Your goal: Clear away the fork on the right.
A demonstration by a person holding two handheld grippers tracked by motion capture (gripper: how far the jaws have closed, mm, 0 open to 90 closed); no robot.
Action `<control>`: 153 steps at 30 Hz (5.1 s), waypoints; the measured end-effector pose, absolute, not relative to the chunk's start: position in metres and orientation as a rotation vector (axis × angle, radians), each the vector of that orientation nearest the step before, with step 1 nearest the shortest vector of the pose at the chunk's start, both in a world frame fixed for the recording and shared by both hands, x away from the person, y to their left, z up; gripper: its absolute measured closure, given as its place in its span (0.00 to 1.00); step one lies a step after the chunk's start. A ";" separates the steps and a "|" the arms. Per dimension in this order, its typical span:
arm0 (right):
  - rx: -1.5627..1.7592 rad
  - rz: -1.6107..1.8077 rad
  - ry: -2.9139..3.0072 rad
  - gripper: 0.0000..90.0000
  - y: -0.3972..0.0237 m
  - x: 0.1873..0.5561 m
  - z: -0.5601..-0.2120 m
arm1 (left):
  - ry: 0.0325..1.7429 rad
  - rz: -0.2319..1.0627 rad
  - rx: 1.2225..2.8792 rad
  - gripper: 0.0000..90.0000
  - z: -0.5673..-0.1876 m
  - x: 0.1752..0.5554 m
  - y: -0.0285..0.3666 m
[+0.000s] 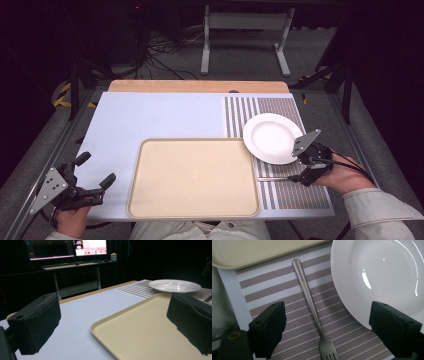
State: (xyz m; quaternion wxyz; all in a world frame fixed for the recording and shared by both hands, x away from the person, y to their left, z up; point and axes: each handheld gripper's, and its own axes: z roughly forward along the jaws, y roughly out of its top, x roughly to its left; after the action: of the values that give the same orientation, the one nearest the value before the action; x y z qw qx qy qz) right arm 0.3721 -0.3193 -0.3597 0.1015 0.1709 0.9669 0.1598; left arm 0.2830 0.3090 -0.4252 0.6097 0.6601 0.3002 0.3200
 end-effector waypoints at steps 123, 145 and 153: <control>0.083 0.509 2.906 0.94 -0.291 0.390 -0.333 | 0.689 0.732 1.518 0.00 -0.425 0.282 0.310; -0.042 0.586 2.899 0.94 -0.230 0.421 -0.330 | 0.690 0.730 1.521 0.00 -0.425 0.282 0.311; -0.079 0.583 2.914 0.94 -0.207 0.430 -0.336 | 0.690 0.730 1.521 0.00 -0.425 0.283 0.311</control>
State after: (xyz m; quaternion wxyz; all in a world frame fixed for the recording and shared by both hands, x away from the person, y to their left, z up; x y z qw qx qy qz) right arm 0.4303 -0.2071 -0.3361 0.0843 -0.0265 0.9767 0.1954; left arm 0.2827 0.3108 -0.4248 0.6128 0.6594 0.2993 0.3164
